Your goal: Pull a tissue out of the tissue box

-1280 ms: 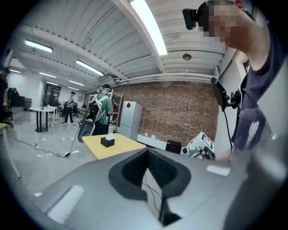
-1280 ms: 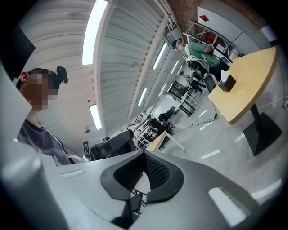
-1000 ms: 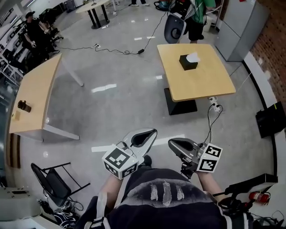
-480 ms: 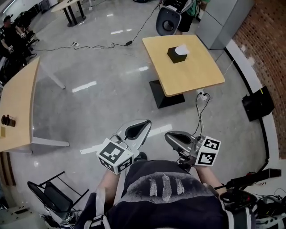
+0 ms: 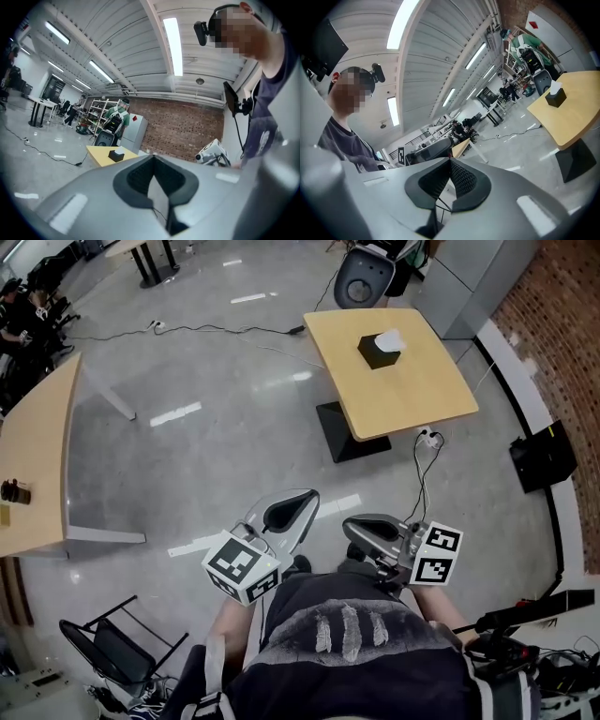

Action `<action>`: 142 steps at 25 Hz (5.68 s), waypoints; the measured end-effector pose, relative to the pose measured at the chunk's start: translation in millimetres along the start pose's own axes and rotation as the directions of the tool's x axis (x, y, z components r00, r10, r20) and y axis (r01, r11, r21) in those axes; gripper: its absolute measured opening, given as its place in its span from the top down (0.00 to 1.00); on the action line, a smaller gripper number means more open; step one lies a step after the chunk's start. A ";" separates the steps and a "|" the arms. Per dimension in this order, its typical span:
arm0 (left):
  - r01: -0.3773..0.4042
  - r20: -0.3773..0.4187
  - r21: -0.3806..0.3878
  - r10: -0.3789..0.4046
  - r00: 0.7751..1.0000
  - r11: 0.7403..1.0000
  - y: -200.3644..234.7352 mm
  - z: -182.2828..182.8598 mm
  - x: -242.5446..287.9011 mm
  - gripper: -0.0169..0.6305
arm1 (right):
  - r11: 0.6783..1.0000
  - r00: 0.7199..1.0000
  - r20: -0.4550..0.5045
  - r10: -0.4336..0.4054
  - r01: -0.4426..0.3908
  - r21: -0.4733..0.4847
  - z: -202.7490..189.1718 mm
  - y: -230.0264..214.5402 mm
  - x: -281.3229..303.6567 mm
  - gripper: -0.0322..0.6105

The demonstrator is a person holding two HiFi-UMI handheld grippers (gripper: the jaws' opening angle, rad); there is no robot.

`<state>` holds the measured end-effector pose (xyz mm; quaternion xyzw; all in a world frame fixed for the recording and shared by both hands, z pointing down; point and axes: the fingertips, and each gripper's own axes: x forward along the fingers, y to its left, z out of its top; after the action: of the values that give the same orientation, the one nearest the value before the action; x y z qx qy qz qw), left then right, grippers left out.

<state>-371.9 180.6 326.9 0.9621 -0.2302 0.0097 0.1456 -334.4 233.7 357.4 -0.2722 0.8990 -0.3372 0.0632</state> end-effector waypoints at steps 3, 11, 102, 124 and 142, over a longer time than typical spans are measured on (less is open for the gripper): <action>-0.019 -0.005 0.010 0.019 1.000 1.000 4.3 4.3 11.3 0.97 | 0.999 0.999 -0.016 0.039 -0.039 0.016 3.5 -10.2 4.3 0.95; -0.050 -0.059 0.038 0.052 0.997 0.998 -4.1 11.7 73.7 0.97 | 0.992 0.991 0.048 0.125 -0.126 0.015 43.1 -44.8 -28.4 0.95; 0.144 -0.194 0.005 -0.140 0.971 0.990 131.7 41.2 359.8 0.97 | 0.985 0.986 0.009 -0.167 0.166 0.053 201.5 -296.2 -57.7 0.95; 0.042 -0.311 0.117 -0.004 0.950 0.992 105.8 60.2 522.6 0.97 | 0.989 0.995 0.100 0.005 -0.020 0.144 283.0 -414.3 -150.4 0.95; -0.103 -0.291 0.156 0.145 0.946 0.982 139.3 59.4 525.5 0.97 | 0.987 0.984 -0.112 -0.138 0.128 -0.094 308.1 -505.8 -129.8 0.90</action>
<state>32.8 -186.3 353.5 0.9407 -0.2642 0.1813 0.1109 92.6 -189.3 436.7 -0.3137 0.8948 -0.3169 -0.0246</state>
